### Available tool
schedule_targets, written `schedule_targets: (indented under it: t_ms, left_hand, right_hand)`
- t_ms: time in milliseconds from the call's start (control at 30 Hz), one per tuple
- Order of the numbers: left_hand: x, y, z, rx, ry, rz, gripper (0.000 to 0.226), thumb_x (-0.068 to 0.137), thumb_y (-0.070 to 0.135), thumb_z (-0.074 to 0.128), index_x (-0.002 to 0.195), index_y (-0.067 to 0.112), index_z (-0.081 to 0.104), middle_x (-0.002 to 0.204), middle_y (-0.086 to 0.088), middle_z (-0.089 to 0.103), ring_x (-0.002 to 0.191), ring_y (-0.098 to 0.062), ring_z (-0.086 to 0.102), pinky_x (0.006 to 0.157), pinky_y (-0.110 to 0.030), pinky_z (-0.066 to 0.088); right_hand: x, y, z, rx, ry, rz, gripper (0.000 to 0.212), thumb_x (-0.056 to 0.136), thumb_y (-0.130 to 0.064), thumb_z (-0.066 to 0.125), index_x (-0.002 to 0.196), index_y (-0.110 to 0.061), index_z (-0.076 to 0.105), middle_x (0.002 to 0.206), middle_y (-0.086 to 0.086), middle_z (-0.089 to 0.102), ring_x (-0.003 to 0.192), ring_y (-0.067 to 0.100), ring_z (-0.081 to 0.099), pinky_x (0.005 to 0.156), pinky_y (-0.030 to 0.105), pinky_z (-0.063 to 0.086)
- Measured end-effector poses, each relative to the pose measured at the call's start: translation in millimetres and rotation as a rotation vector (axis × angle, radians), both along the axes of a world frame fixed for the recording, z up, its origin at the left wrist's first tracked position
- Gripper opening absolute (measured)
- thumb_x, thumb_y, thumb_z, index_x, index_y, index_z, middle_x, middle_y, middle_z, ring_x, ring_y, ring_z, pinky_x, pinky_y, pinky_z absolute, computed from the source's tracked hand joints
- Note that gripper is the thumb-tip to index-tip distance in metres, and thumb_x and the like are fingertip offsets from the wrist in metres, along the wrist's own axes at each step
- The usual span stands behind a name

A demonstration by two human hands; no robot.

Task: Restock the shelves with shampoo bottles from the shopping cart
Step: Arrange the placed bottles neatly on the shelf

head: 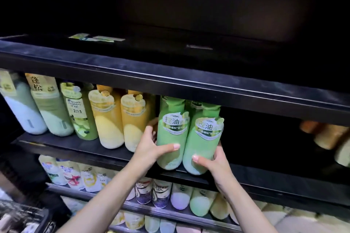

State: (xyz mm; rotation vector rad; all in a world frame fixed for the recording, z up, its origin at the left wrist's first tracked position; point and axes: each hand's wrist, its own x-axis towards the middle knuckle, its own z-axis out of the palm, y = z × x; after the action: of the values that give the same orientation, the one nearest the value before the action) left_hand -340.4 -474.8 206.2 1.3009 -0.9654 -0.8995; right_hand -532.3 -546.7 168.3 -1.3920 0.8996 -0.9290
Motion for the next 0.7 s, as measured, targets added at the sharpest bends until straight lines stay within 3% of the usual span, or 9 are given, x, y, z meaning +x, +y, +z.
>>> schedule_targets:
  t_ms: [67, 167, 233, 300, 400, 500, 567, 633, 700]
  left_hand:
    - [0.6, -2.6, -1.0, -0.007, 0.003, -0.018, 0.079, 0.058, -0.001, 0.084, 0.124, 0.011, 0.042, 0.108, 0.004, 0.064, 0.09, 0.005, 0.065, 0.072, -0.015, 0.053]
    - [5.5, -4.8, -1.5, -0.025, -0.006, -0.06, 0.077, 0.06, 0.004, 0.08, 0.124, 0.025, 0.042, 0.11, 0.009, 0.064, 0.095, 0.005, 0.064, 0.073, -0.013, 0.051]
    - [6.4, -4.7, -3.2, -0.025, 0.01, -0.077, 0.074, 0.067, -0.001, 0.08, 0.126, 0.022, 0.041, 0.111, 0.011, 0.064, 0.095, 0.006, 0.064, 0.073, -0.012, 0.05]
    - [5.1, -2.1, -5.7, -0.026, -0.016, -0.072, 0.066, 0.071, 0.009, 0.079, 0.126, 0.014, 0.044, 0.111, 0.01, 0.065, 0.097, 0.004, 0.064, 0.076, -0.013, 0.05]
    - [-0.3, 5.1, -13.8, -0.019, -0.088, -0.041, 0.068, 0.065, 0.034, 0.082, 0.121, 0.018, 0.048, 0.117, 0.006, 0.066, 0.11, -0.005, 0.061, 0.089, -0.019, 0.049]
    - [-4.9, 8.9, -18.8, -0.039, -0.141, -0.012, 0.055, 0.073, 0.024, 0.079, 0.119, 0.018, 0.049, 0.116, 0.007, 0.065, 0.111, -0.007, 0.06, 0.088, -0.017, 0.048]
    - [-7.0, 10.3, -22.4, -0.038, -0.222, 0.013, 0.061, 0.067, 0.032, 0.08, 0.119, 0.022, 0.048, 0.118, 0.007, 0.063, 0.113, -0.008, 0.058, 0.093, -0.024, 0.048]
    - [-11.2, 12.3, -31.9, 0.0, -0.372, 0.088, 0.079, 0.058, 0.046, 0.08, 0.125, 0.024, 0.044, 0.125, 0.006, 0.056, 0.117, -0.009, 0.052, 0.1, -0.03, 0.043]
    - [-18.2, 15.8, -40.7, 0.05, -0.443, 0.203, 0.094, 0.054, 0.044, 0.084, 0.133, 0.019, 0.04, 0.13, 0.003, 0.05, 0.12, -0.012, 0.048, 0.102, -0.032, 0.041]
  right_hand:
    - [-1.1, -4.0, -3.1, 0.005, 0.016, 0.021, 0.097, 0.041, -0.029, 0.086, 0.127, -0.004, 0.048, 0.113, 0.008, 0.07, 0.103, 0.02, 0.068, 0.079, 0.025, 0.053]
    - [-1.6, -9.0, -4.4, 0.002, 0.044, 0.058, 0.094, 0.043, -0.028, 0.085, 0.126, -0.003, 0.05, 0.111, 0.006, 0.071, 0.102, 0.019, 0.068, 0.079, 0.023, 0.053]
    - [-0.9, -10.4, -5.3, 0.0, 0.065, 0.068, 0.093, 0.045, -0.03, 0.085, 0.128, -0.005, 0.049, 0.113, 0.005, 0.07, 0.105, 0.019, 0.067, 0.082, 0.025, 0.053]
    - [-1.3, -8.1, -5.4, -0.011, 0.089, 0.056, 0.093, 0.047, -0.035, 0.084, 0.129, -0.011, 0.047, 0.118, 0.002, 0.068, 0.108, 0.016, 0.065, 0.088, 0.028, 0.052]
    - [-3.4, -0.1, -5.2, -0.055, 0.154, 0.026, 0.089, 0.051, -0.044, 0.082, 0.129, -0.018, 0.046, 0.122, -0.005, 0.063, 0.11, 0.007, 0.061, 0.094, 0.028, 0.049]
    - [-8.1, 5.0, -10.7, -0.106, 0.219, -0.007, 0.078, 0.067, -0.028, 0.084, 0.132, -0.022, 0.042, 0.126, -0.009, 0.059, 0.114, 0.003, 0.057, 0.101, 0.031, 0.046]
    - [-11.4, 8.5, -15.2, -0.145, 0.265, -0.009, 0.084, 0.068, -0.03, 0.084, 0.136, -0.029, 0.036, 0.129, -0.014, 0.056, 0.118, -0.001, 0.054, 0.101, 0.028, 0.044]
    - [-12.9, 12.2, -18.6, -0.176, 0.306, -0.033, 0.089, 0.06, -0.045, 0.083, 0.133, -0.04, 0.033, 0.132, -0.012, 0.053, 0.12, 0.001, 0.052, 0.101, 0.028, 0.043]
    - [-12.9, 12.8, -20.1, -0.197, 0.326, -0.055, 0.083, 0.055, -0.051, 0.081, 0.124, -0.047, 0.035, 0.13, -0.011, 0.055, 0.119, 0.003, 0.054, 0.101, 0.031, 0.045]
